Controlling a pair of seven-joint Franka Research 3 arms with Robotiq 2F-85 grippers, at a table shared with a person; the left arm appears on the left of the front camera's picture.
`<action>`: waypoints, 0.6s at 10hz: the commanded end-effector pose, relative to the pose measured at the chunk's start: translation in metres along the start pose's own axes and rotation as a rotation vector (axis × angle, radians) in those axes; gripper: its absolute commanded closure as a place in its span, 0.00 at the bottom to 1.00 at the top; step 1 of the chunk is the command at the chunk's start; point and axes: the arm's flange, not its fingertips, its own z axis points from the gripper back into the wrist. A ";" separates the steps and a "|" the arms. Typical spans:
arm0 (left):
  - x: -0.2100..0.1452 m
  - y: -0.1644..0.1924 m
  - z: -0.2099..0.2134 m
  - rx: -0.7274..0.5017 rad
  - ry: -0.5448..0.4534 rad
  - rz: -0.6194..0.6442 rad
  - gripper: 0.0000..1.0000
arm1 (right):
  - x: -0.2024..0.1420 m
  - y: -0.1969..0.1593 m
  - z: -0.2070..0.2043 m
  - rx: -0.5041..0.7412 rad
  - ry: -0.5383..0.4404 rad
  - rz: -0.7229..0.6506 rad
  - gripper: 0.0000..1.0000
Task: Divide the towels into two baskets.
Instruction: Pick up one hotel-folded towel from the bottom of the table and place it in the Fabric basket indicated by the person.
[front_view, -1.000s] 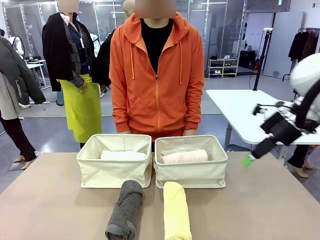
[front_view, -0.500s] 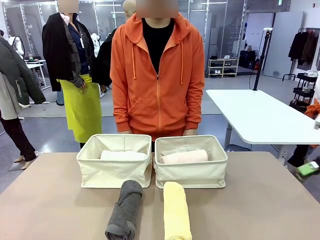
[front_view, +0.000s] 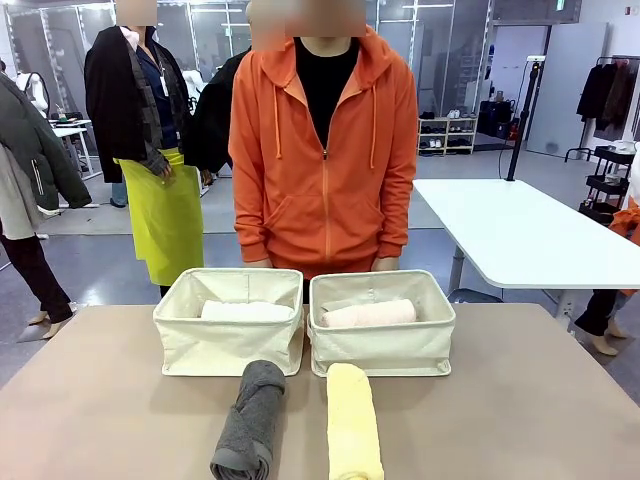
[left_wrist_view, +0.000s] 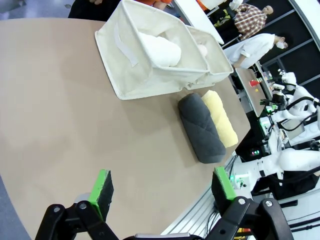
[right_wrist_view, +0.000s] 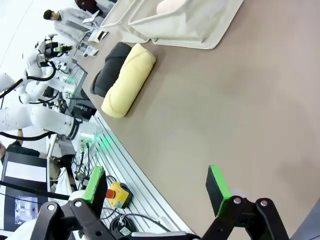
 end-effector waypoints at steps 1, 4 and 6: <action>-0.002 -0.002 0.003 0.001 0.008 0.007 0.00 | 0.009 0.003 -0.001 0.005 0.024 0.006 0.00; -0.002 -0.002 0.003 0.001 0.008 0.007 0.00 | 0.009 0.003 -0.001 0.005 0.024 0.006 0.00; -0.002 -0.002 0.003 0.001 0.008 0.007 0.00 | 0.009 0.003 -0.001 0.005 0.024 0.006 0.00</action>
